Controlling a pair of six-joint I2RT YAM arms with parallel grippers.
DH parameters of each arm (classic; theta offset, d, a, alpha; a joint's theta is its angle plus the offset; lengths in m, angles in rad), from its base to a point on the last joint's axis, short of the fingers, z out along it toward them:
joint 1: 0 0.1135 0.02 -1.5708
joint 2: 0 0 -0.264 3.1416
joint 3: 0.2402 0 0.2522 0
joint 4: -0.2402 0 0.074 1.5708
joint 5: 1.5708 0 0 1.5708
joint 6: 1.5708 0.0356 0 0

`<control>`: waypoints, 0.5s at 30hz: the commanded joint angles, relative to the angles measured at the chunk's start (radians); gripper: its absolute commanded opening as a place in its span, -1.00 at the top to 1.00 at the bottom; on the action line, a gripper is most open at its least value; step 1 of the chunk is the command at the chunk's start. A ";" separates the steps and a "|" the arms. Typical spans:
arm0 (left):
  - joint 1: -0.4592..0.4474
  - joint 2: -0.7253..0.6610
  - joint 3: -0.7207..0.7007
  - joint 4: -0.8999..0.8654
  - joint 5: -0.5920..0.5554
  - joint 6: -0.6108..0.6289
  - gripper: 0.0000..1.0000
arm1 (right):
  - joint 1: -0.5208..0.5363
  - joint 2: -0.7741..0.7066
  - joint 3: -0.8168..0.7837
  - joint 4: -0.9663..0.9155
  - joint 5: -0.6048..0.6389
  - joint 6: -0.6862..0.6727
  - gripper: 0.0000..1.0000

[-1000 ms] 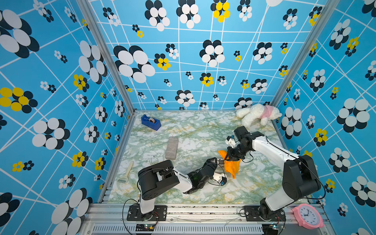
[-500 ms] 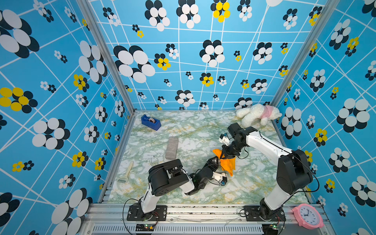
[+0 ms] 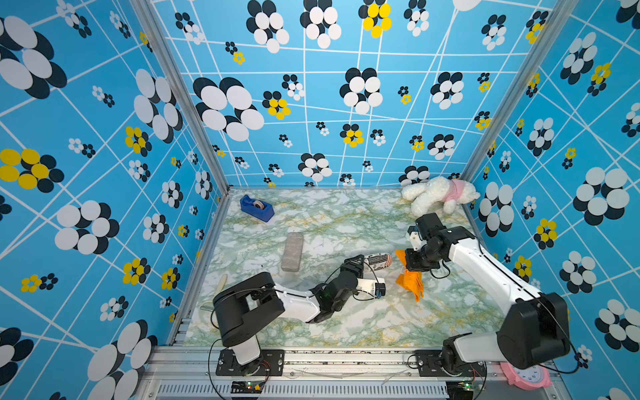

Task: Wipe the eyeglass case
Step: Wipe the dirt from the eyeglass case.

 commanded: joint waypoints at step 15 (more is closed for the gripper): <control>0.299 -0.129 0.376 -0.861 1.043 -1.028 0.47 | 0.312 -0.374 -0.133 0.304 0.013 0.038 1.00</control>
